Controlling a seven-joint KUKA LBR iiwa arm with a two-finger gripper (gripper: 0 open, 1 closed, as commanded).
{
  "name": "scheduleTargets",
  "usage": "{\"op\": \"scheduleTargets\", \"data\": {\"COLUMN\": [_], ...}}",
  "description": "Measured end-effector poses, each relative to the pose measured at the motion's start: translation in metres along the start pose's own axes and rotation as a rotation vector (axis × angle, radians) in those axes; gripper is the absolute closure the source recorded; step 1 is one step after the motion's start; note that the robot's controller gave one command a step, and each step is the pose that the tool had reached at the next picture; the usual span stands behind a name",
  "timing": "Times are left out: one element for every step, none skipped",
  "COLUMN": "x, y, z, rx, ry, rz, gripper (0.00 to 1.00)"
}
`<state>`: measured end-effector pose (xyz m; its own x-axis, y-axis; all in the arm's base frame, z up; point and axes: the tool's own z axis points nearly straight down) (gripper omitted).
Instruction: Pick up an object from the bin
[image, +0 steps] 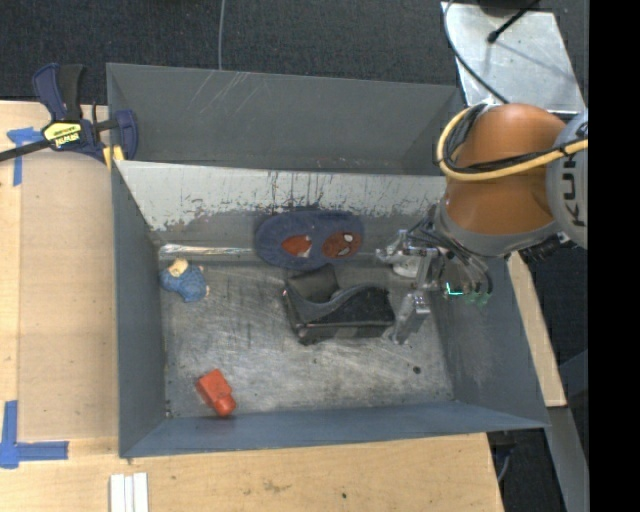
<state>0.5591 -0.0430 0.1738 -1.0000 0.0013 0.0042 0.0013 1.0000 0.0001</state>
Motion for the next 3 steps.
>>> {"op": "scheduleTargets", "data": {"x": [-0.011,-0.014,0.006], "y": [0.012,0.013,-0.010], "z": [0.099,0.096,-0.062], "rx": [0.003,0.003,0.004], "ry": [-0.027,-0.037,-0.009], "rz": [-0.244,-0.243,-0.490], "gripper": [0.00,1.00,1.00]}}
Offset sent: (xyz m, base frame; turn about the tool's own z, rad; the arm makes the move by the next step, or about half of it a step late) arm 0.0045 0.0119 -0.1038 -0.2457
